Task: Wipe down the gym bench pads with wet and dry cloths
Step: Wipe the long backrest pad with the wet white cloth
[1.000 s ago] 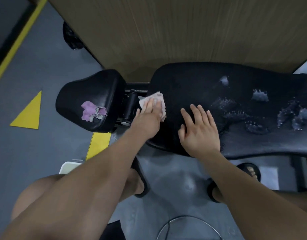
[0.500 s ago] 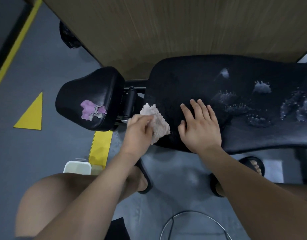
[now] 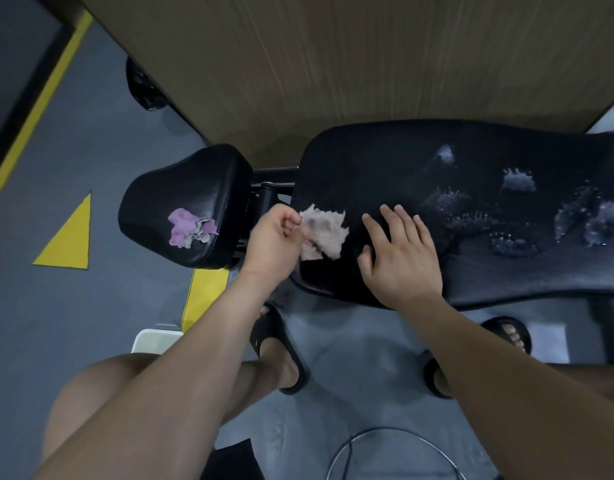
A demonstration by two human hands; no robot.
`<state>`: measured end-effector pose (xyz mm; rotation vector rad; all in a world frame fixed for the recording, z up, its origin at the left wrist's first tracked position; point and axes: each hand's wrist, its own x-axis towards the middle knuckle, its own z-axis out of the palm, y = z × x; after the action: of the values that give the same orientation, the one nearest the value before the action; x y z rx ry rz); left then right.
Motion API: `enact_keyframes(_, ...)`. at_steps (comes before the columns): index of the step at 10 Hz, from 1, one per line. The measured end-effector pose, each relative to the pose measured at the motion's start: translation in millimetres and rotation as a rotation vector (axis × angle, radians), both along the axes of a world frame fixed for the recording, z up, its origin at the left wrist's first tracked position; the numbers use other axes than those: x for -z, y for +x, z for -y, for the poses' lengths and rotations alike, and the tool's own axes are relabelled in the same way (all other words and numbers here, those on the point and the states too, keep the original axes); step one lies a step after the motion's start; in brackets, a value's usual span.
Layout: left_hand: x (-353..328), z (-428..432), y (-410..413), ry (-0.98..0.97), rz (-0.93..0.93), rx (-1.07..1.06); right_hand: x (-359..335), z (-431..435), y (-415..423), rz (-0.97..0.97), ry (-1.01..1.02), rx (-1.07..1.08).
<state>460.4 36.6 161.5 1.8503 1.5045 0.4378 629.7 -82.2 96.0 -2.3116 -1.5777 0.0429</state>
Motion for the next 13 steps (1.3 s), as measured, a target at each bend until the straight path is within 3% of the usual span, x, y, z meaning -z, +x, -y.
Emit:
enact_keyframes(1, 4, 7, -5, 0.026, -0.135, -0.035, -1, 0, 0, -0.005, 0.013, -0.002)
enact_keyframes(2, 11, 14, 0, 0.141, -0.104, -0.189, 0, 0, -1, -0.007, 0.026, 0.011)
enact_keyframes(3, 17, 15, 9, 0.128, -0.112, -0.187, 1, -1, -1, -0.003, 0.029, 0.005)
enact_keyframes(5, 19, 5, 23, -0.064, -0.162, -0.251, 3, -1, 0, 0.005, 0.032, 0.004)
enact_keyframes(6, 15, -2, 22, -0.12, -0.019, -0.426, 2, -2, 0, 0.008, 0.024, 0.003)
enact_keyframes(8, 13, 3, 15, -0.146, -0.14, -0.243, 0, -1, 0, -0.002, 0.009, 0.001)
enact_keyframes(10, -29, -6, 10, -0.231, 0.243, -0.248, -2, 0, -1, -0.009, -0.01, -0.01)
enact_keyframes(11, -40, -7, -3, -0.243, 0.16, -0.21, -4, 2, 0, -0.017, -0.003, -0.006)
enact_keyframes(12, -43, -8, -9, -0.297, 0.263, -0.219, -5, 2, 0, -0.01, -0.024, -0.005)
enact_keyframes(13, -48, -9, -9, -0.23, 0.195, -0.164, -4, 2, 0, -0.02, -0.037, -0.009)
